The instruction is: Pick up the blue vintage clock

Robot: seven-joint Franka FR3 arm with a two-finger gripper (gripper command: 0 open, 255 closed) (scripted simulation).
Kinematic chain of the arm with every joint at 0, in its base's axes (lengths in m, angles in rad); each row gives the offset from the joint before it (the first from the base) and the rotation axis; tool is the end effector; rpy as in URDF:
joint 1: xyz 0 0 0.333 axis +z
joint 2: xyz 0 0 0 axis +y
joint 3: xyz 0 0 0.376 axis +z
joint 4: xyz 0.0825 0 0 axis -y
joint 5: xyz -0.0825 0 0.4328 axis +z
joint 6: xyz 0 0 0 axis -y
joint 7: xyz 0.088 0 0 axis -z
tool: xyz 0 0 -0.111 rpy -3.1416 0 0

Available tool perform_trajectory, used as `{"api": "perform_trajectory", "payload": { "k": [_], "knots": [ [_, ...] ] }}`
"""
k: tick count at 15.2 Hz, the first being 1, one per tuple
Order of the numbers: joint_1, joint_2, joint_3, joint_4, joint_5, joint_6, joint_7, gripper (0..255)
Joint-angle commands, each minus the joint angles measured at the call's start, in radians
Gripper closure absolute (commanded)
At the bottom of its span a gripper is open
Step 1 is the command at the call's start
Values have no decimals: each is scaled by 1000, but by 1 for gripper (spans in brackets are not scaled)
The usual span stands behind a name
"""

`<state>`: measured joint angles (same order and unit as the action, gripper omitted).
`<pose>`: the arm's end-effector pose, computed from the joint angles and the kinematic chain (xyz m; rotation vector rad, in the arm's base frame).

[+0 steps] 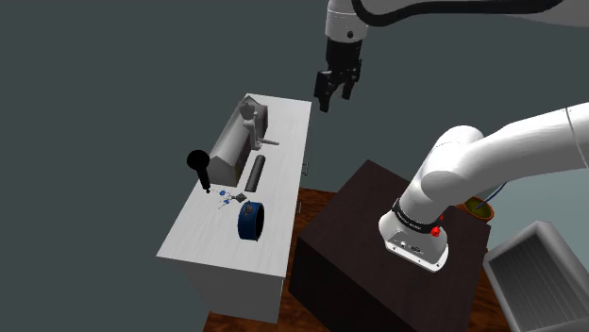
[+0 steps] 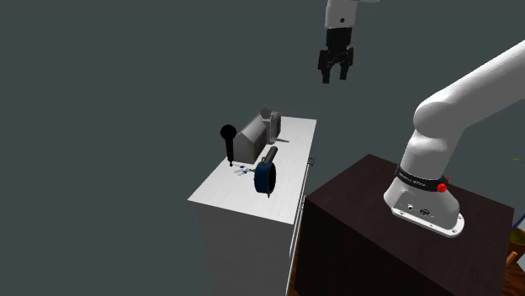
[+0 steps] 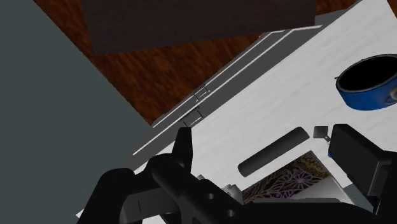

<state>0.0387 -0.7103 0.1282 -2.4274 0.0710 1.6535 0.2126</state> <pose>0.3325 0.0731 0.5715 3.1126 -0.1363 -0.0997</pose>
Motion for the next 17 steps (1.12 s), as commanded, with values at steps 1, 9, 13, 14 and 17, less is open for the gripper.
{"api": "perform_trajectory", "payload": {
  "k": [1, 9, 13, 14, 17],
  "knots": [
    [2, 40, 30, -11, 38, 27, 64, 0],
    [25, 234, 156, -17, 189, 152, 309, 0],
    [36, 359, 212, 8, 253, 227, 422, 0],
    [39, 393, 225, 17, 267, 246, 450, 0],
    [48, 499, 260, 50, 305, 306, 530, 0]
  ]
}}
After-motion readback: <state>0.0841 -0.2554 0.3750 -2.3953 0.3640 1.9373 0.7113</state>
